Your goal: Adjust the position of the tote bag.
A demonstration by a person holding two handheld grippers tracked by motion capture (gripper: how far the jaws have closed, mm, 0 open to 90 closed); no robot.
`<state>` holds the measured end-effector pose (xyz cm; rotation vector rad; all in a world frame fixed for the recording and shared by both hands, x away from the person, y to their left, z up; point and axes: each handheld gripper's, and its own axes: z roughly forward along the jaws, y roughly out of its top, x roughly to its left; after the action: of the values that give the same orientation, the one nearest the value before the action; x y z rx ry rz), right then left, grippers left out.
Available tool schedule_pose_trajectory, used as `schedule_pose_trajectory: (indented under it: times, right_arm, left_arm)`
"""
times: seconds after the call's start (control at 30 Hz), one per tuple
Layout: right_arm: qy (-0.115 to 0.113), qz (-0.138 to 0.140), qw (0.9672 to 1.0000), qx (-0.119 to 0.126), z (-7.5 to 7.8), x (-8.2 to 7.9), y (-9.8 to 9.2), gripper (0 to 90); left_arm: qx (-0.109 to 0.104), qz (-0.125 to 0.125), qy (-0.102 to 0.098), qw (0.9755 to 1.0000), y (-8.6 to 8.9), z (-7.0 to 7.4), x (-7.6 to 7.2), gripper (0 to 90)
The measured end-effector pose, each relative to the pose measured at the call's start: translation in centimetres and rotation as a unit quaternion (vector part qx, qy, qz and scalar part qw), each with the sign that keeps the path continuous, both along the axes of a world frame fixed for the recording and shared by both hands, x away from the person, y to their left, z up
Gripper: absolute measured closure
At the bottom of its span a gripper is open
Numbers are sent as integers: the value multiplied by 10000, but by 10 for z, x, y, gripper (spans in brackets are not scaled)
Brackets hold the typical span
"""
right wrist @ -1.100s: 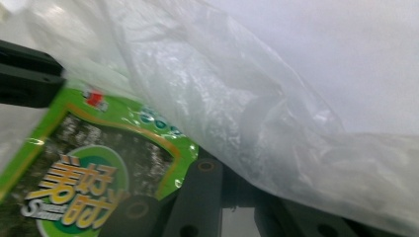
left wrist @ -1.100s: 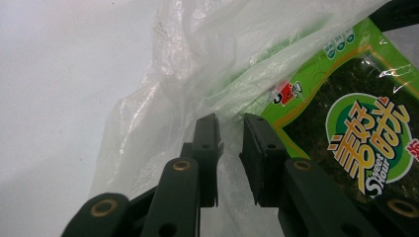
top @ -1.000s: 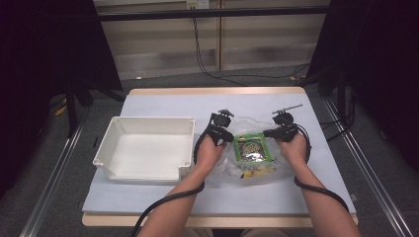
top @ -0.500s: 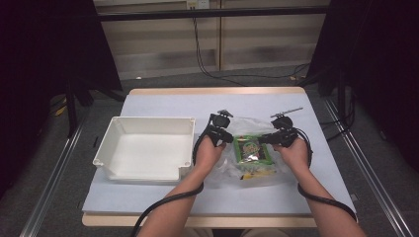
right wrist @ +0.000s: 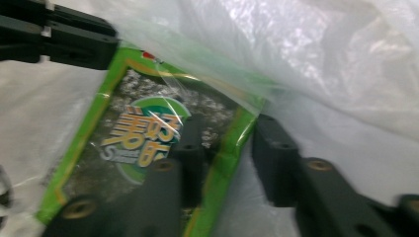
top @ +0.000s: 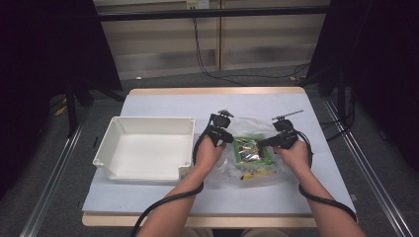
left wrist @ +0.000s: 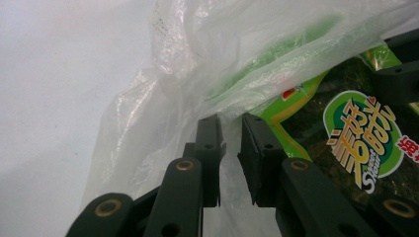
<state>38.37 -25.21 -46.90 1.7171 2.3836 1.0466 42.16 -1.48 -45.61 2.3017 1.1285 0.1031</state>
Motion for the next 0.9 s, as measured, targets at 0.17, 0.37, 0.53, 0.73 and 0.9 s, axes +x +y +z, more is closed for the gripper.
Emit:
schedule_pose_trajectory:
  times: [0.17, 0.37, 0.53, 0.73, 0.9]
  right_arm:
    - [-136, 100, 9998, 66, 3, -5, -4, 865]
    - [-517, 339, 9973, 386, 10, -21, -11, 883]
    - [-892, 559, 9934, 462, 21, -31, -10, 885]
    - [-1131, 675, 9900, 498, 28, -37, -8, 883]
    - [-1160, 737, 9888, 584, 27, -37, -9, 883]
  left_arm:
    - [-7, 88, 24, 10000, 5, 3, 4, 789]
    - [-121, 64, -5, 9999, 8, 8, 6, 801]
    - [-230, 26, 109, 9997, 11, 12, 5, 798]
    - [-680, -226, 415, 9966, 24, 24, 3, 677]
    - [-1009, -594, 696, 9907, 31, 34, 0, 490]
